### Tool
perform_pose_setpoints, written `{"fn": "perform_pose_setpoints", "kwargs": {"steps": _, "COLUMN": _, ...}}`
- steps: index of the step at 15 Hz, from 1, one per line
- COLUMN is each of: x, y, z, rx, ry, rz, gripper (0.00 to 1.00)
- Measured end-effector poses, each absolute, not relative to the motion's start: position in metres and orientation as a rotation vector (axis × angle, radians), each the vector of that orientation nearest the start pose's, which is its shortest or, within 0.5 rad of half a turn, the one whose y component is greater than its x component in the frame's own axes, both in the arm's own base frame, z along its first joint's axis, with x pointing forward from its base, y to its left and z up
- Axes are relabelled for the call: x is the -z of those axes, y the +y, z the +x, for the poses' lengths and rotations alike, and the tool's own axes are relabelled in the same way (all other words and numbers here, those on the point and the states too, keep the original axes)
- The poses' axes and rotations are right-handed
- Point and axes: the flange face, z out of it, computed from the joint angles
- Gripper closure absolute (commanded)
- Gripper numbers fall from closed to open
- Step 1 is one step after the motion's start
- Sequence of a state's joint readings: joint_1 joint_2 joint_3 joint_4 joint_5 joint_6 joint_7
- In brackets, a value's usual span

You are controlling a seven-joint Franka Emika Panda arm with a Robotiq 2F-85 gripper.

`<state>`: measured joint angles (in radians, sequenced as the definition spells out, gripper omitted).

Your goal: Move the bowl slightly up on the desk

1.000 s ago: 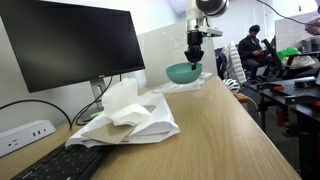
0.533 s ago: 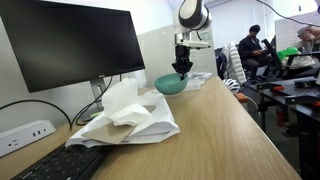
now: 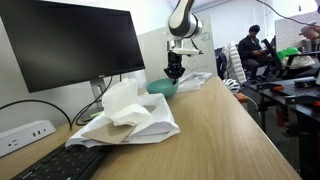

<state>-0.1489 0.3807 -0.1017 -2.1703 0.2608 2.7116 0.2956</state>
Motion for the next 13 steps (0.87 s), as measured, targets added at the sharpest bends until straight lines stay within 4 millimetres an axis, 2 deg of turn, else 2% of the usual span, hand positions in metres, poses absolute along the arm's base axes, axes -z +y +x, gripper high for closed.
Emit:
{"fn": "perform_pose_setpoints", "kwargs": {"steps": 4, "x": -0.236, "y": -0.162, "z": 0.557, "rx": 0.262, "ry": 1.149, "rz": -2.820, "gripper": 0.33}}
{"fn": "perform_pose_setpoints", "kwargs": {"steps": 6, "x": -0.253, "y": -0.164, "z": 0.554, "rx": 0.300, "ry": 1.142, "rz": -2.822, "gripper": 0.18}}
{"fn": "perform_pose_setpoints", "kwargs": {"steps": 8, "x": -0.281, "y": -0.164, "z": 0.546, "rx": 0.349, "ry": 1.110, "rz": -2.836, "gripper": 0.02}}
{"fn": "perform_pose_setpoints", "kwargs": {"steps": 11, "x": -0.324, "y": -0.158, "z": 0.516, "rx": 0.328, "ry": 1.018, "rz": -2.907, "gripper": 0.00}}
{"fn": "perform_pose_setpoints", "kwargs": {"steps": 13, "x": -0.353, "y": -0.146, "z": 0.493, "rx": 0.310, "ry": 0.940, "rz": -2.953, "gripper": 0.00}}
